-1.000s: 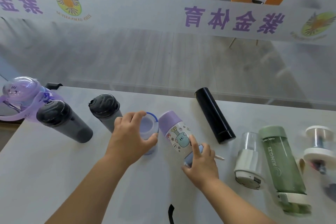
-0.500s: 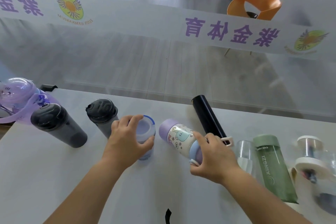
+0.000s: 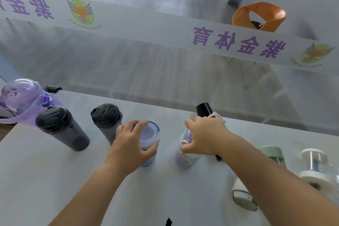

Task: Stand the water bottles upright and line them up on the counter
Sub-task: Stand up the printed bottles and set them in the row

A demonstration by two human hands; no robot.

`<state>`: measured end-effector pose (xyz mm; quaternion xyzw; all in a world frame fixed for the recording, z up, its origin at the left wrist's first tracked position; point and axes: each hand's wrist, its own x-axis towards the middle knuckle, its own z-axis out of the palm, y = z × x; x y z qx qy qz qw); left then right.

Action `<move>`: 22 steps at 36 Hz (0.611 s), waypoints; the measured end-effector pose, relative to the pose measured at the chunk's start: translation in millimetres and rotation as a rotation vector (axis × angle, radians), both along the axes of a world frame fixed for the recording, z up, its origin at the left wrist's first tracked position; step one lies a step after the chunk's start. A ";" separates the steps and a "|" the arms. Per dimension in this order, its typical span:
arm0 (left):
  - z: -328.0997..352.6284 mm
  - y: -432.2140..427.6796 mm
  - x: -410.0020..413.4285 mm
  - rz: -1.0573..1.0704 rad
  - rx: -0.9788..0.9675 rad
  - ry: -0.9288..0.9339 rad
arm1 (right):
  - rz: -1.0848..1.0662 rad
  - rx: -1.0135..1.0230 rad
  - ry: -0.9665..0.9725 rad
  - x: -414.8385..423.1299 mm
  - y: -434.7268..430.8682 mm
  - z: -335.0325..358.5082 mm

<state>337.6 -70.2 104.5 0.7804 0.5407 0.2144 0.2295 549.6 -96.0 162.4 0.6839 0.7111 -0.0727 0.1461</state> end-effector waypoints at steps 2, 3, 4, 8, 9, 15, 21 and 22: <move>-0.9 -1.6 -3.0 -0.011 0.001 -0.017 | -0.007 0.027 0.032 0.5 2.9 -3.1; -1.3 -2.5 -4.4 -0.017 0.000 -0.026 | -0.007 0.044 0.052 1.5 3.2 -5.3; -1.9 -3.5 -5.9 -0.025 -0.002 -0.035 | -0.005 0.067 0.076 2.9 2.9 -8.1; -3.4 -7.6 -9.7 -0.062 -0.005 -0.087 | -0.008 0.189 0.193 8.3 -3.3 -20.2; -3.4 -8.7 -10.3 -0.067 -0.006 -0.095 | -0.016 0.212 0.220 8.7 -5.4 -22.7; -5.5 -16.6 -14.7 -0.087 0.005 -0.084 | -0.079 0.292 0.315 5.5 -13.1 -26.3; -5.3 -22.4 -16.6 -0.102 0.043 -0.037 | -0.065 0.241 0.324 5.8 -11.5 -19.3; -4.6 -22.9 -16.7 -0.100 0.039 -0.023 | -0.062 0.231 0.326 5.9 -11.4 -17.2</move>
